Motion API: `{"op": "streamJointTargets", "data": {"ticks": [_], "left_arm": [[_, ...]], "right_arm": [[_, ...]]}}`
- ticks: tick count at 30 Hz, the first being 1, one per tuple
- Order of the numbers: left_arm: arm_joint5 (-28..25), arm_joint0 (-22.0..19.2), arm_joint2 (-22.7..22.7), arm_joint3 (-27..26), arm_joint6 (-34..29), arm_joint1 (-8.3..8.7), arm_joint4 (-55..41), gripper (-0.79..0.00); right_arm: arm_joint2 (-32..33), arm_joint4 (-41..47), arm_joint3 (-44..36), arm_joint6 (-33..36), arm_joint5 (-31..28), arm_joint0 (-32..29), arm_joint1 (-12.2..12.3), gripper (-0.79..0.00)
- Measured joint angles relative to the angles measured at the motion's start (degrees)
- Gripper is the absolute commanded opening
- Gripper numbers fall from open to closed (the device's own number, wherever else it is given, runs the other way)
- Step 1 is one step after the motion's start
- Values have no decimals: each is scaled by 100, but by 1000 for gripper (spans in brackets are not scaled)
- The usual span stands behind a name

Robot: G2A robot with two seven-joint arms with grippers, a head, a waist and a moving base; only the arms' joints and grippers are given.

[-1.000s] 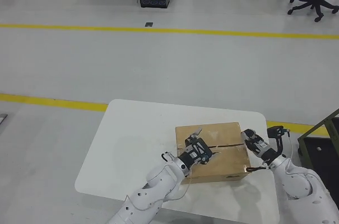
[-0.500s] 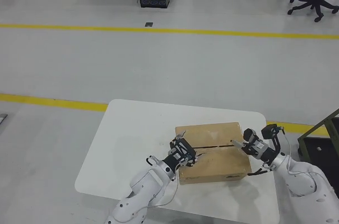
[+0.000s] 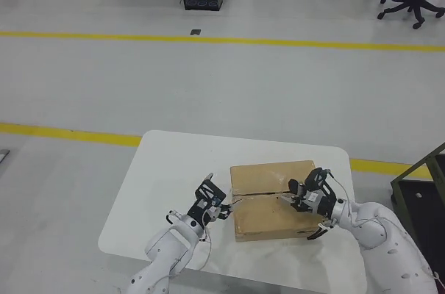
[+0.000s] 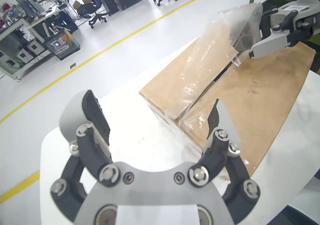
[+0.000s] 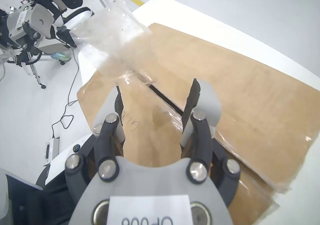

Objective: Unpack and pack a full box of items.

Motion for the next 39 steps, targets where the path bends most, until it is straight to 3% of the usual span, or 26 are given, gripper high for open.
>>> {"op": "streamJointTargets", "data": {"ticks": [5,7,8,13,14,15,16,27,39], "left_arm": [[-280,-4,8,92,-304,21,-175,0],[-350,-66,35,141,-545,28,-113,0],[-346,-82,67,156,-615,25,-62,0],[-310,-147,123,221,-709,18,-265,0],[-292,-172,141,267,-744,17,-267,0],[-276,-195,155,305,-777,15,-271,0],[-257,-220,172,348,-819,11,-278,0],[-39,-619,474,875,-1222,-69,-523,0],[207,-932,624,1310,-1361,-128,-696,0]], "right_arm": [[-258,-30,126,5,34,209,-28,-215],[-328,-41,176,-54,109,277,-42,-311],[-356,-53,198,-111,173,311,-49,-403],[-382,-233,154,-349,409,332,-55,-489],[-367,-303,117,-418,463,317,-51,-542],[-350,-358,84,-474,499,302,-48,-714],[-328,-426,42,-529,533,285,-43,-785],[-13,-1050,-655,-860,831,-74,37,-785],[222,-1172,-1633,-366,844,-139,118,-785]]}}
